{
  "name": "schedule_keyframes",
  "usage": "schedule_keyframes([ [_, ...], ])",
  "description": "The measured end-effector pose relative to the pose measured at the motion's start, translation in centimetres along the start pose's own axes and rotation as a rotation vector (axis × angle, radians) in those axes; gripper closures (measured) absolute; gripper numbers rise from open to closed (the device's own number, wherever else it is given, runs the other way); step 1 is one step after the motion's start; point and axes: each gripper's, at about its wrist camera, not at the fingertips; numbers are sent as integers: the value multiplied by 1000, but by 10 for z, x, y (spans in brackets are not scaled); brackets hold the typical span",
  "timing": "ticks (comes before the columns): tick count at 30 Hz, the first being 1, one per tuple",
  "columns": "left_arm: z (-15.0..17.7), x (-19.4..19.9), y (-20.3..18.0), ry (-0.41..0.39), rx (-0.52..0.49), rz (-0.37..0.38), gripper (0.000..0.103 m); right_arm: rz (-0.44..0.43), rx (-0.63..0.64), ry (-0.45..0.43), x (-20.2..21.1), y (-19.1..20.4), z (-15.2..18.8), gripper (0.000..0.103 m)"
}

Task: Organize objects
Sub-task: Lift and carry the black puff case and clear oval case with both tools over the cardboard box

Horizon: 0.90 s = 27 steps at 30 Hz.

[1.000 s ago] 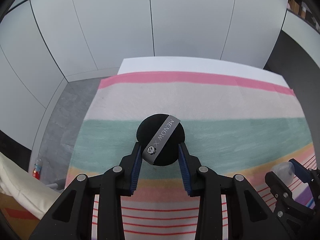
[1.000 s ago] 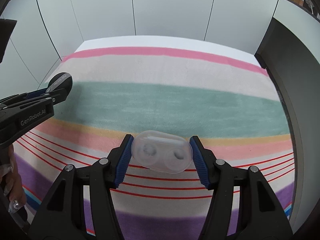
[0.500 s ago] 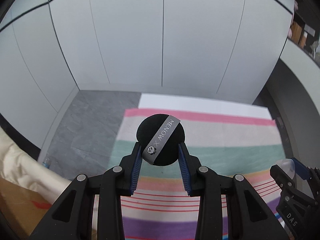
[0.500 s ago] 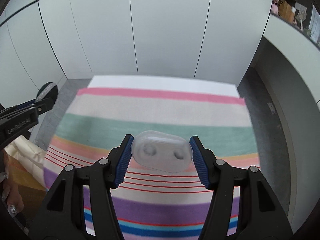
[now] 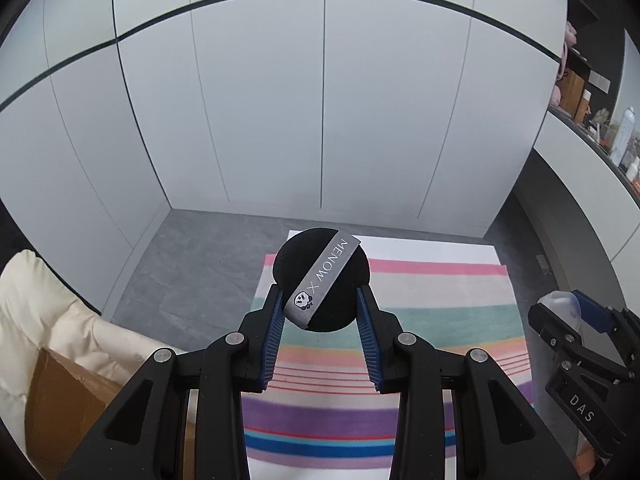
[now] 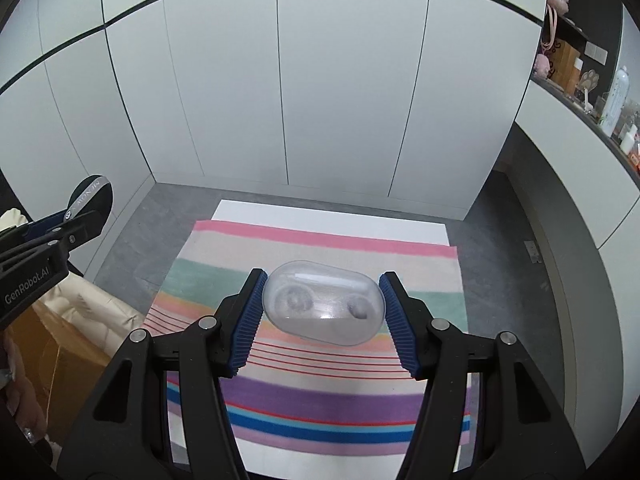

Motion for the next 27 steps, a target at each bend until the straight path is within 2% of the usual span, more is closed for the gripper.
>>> schedule_keyframes([
  [13,23,49,-6,-3,-34,-7,67,24,-6,-15,43,-16,17,43],
  [23,86,86,4,43,-49,18,67,-20,-1,32,85,-27,75,43],
  [27,114,111,10,38,-76,23,67,-34,-4,38,103,-30,98,43],
])
Point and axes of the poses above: each gripper's, at about its wrist camera, not at the fingertips, and x roughly against the way its jaws point, y to its left, z to its underside
